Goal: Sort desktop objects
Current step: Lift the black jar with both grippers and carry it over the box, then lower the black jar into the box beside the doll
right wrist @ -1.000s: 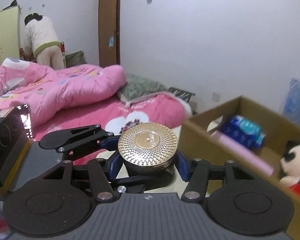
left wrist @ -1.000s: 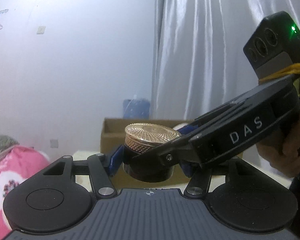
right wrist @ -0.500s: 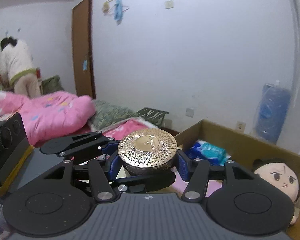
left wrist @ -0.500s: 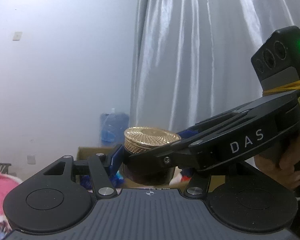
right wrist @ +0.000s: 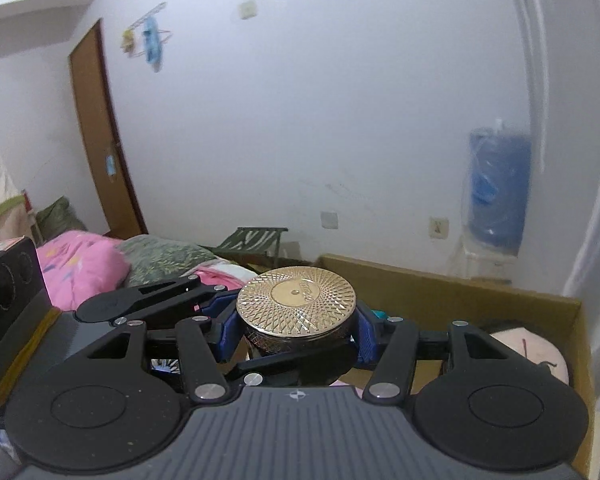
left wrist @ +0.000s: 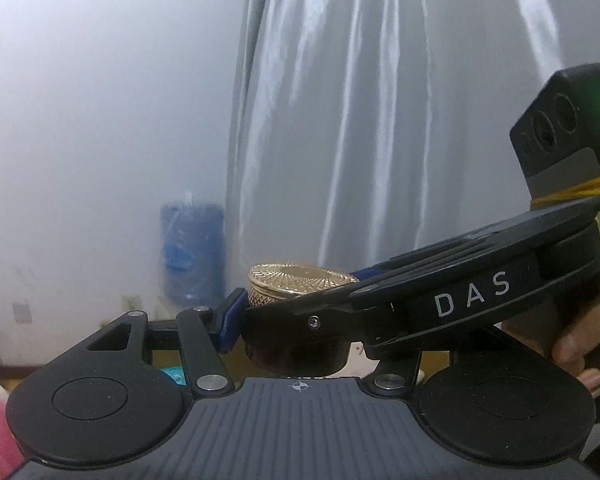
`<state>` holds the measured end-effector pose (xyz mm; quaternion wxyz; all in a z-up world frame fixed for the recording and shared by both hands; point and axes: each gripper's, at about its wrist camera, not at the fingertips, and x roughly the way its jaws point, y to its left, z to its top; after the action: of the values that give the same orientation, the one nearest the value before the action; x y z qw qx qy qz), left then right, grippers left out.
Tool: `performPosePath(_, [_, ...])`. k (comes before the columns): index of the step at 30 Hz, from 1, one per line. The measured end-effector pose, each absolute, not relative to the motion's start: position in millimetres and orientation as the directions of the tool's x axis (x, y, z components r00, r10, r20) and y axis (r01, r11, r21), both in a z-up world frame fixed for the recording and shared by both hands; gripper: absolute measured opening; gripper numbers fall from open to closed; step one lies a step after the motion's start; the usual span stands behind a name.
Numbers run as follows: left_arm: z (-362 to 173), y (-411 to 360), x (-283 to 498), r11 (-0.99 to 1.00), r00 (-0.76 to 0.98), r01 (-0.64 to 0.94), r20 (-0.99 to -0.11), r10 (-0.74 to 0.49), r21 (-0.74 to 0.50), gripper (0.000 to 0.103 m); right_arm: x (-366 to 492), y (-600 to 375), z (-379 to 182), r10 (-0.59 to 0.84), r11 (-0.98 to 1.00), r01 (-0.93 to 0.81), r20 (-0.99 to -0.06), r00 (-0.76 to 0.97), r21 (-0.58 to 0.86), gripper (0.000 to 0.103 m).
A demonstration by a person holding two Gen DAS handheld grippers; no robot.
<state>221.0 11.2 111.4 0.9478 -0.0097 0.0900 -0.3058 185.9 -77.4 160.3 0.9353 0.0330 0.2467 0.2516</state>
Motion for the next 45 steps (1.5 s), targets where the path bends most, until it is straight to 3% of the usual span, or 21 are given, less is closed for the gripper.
performPosePath(18, [83.7, -0.6, 366.4, 0.765, 0.622, 0.605, -0.468, -0.628, -0.221, 0.057, 313.3, -105.1, 108.5, 0.403, 0.914, -0.240, -0.668, 0.626, 0.326, 0.059])
performPosePath(27, [60.0, -16.2, 407.0, 0.813, 0.590, 0.569, -0.627, -0.509, -0.124, 0.056, 364.1, -109.6, 59.7, 0.350, 0.931, -0.126, -0.748, 0.564, 0.342, 0.059])
performPosePath(36, [34.8, -11.4, 426.0, 0.798, 0.531, 0.580, -0.667, -0.522, -0.162, 0.057, 376.4, -101.9, 42.5, 0.262, 0.964, -0.107, -0.791, 0.553, 0.245, 0.059])
performPosePath(45, [15.2, -12.9, 435.3, 0.792, 0.469, 0.591, -0.736, -0.489, -0.149, 0.055, 375.7, -92.8, 35.5, 0.234, 0.972, -0.170, -0.751, 0.618, 0.163, 0.065])
